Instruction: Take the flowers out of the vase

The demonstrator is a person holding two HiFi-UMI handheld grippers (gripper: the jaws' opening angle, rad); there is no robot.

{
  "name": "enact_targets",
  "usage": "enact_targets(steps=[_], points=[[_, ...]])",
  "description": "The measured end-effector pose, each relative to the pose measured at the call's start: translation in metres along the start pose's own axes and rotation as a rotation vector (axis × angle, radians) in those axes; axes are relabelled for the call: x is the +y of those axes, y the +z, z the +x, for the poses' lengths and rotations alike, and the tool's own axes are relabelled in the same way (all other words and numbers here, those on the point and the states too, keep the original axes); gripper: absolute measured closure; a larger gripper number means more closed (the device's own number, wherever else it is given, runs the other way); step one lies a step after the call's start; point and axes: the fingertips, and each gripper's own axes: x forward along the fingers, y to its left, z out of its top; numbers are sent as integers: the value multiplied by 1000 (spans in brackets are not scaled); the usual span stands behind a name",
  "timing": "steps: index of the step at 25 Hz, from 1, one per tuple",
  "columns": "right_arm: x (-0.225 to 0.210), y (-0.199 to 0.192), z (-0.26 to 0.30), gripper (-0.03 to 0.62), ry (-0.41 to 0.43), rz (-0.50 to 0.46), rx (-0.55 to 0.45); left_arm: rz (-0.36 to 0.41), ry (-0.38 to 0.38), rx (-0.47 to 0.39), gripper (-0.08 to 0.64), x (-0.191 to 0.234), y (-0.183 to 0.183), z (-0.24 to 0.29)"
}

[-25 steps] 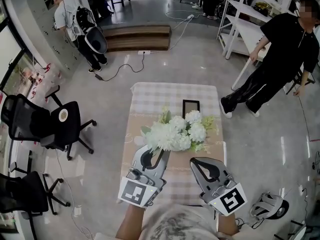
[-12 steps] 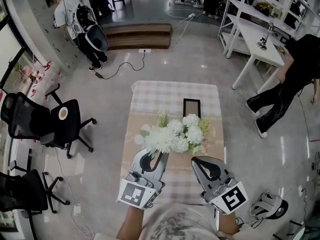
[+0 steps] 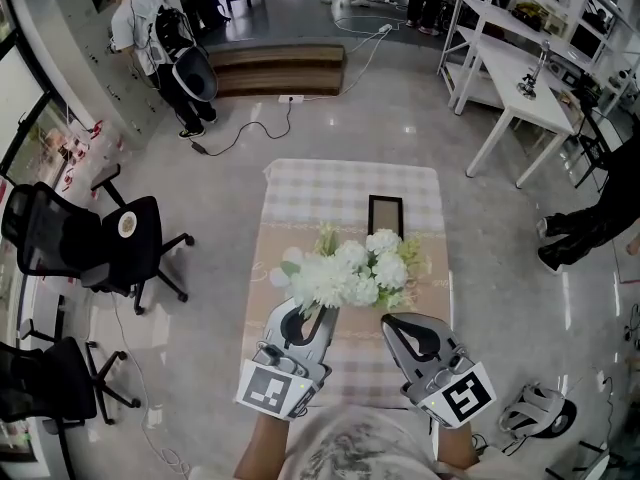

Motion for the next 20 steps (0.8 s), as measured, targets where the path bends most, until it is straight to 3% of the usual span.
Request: enact_targets(steps=[20], points=[[-2, -1, 0, 577, -10, 8, 2, 11, -1, 2, 508, -1, 1, -1]])
